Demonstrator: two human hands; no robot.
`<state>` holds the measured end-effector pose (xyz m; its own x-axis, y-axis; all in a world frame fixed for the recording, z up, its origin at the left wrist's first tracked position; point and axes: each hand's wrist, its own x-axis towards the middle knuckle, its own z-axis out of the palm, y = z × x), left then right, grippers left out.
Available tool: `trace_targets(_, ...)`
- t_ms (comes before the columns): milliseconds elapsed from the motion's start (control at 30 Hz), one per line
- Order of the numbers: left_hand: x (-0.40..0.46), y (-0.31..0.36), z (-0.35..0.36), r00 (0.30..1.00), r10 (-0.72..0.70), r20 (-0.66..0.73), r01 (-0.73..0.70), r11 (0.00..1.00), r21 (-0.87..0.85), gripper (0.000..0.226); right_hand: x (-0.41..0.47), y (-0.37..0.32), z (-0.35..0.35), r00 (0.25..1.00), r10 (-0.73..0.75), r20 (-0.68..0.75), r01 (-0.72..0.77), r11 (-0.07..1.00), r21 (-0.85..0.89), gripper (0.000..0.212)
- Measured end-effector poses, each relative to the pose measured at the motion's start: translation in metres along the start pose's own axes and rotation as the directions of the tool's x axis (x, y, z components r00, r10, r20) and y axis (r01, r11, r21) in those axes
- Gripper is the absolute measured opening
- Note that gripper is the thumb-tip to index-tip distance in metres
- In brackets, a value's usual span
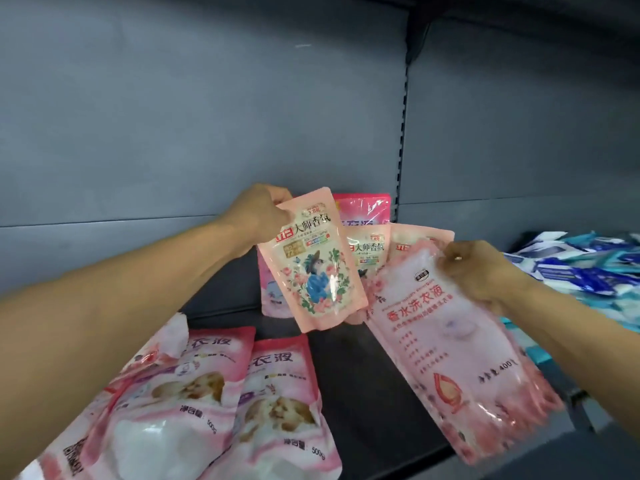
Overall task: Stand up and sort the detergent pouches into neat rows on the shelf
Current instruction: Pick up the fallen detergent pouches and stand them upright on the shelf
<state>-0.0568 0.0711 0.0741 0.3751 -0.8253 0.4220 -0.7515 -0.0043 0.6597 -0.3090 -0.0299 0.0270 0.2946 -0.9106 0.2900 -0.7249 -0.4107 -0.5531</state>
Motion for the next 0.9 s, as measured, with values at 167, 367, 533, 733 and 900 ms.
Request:
trace_targets(167, 0.007, 0.027, 0.029, 0.997, 0.066, 0.046, -0.071, 0.991, 0.111, 0.018, 0.016, 0.021, -0.031, 0.965, 0.140, -0.222, -0.032, 0.902, 0.430, 0.032)
trace_targets(367, 0.005, 0.032, 0.073, 0.983, 0.120, 0.139, -0.151, 0.958, 0.244, 0.022, 0.034, 0.024, -0.012, 0.872, 0.296, -0.390, 0.047, 0.742, 0.669, 0.030)
trace_targets(533, 0.007, 0.029, 0.093, 0.989, 0.081, 0.127, -0.110, 0.965, 0.239, 0.036, 0.032, 0.023, 0.016, 0.812, 0.298, -0.502, 0.148, 0.727, 0.671, 0.027)
trace_targets(733, 0.010, 0.028, 0.100, 0.995, 0.062, 0.077, -0.079, 0.970, 0.228, 0.033, 0.024, 0.031, 0.033, 0.810, 0.226, -0.541, 0.240, 0.715, 0.657, 0.019)
trace_targets(900, 0.007, 0.028, 0.102, 0.998, 0.045, 0.048, -0.054, 0.978, 0.203, 0.029, 0.024, 0.048, 0.030, 0.844, 0.123, -0.522, 0.302, 0.696, 0.651, 0.026)
